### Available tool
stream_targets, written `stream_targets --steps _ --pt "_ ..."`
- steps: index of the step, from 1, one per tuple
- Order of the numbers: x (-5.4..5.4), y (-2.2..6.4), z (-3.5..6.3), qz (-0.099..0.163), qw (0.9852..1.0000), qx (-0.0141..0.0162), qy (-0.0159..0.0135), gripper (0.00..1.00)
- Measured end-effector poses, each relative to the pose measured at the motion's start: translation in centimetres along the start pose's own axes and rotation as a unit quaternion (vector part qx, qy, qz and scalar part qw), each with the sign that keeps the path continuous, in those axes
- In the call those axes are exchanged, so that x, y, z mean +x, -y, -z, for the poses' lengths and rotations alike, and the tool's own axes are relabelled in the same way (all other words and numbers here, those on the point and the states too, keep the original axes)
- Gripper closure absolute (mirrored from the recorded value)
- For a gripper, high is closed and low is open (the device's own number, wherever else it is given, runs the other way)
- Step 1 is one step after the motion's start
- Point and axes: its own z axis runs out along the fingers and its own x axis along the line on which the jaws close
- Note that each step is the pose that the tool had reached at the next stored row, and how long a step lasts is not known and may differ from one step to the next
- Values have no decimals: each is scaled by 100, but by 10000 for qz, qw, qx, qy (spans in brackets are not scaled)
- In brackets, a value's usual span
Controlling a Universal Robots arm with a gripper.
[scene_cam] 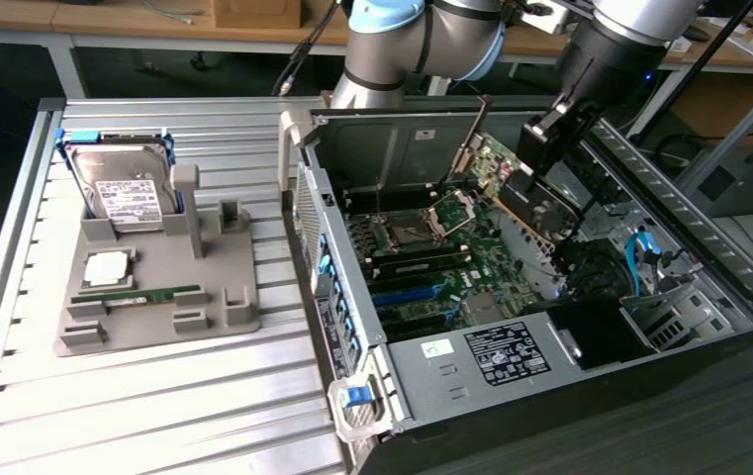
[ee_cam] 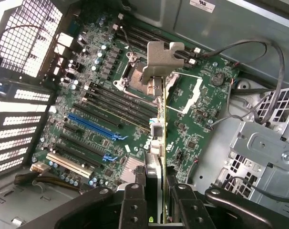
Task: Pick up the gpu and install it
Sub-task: 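Insert the gpu into the slot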
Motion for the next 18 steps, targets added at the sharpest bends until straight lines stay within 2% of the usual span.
stream_targets --steps 18 --pt "0 0 0 320 9995 14 -12 73"
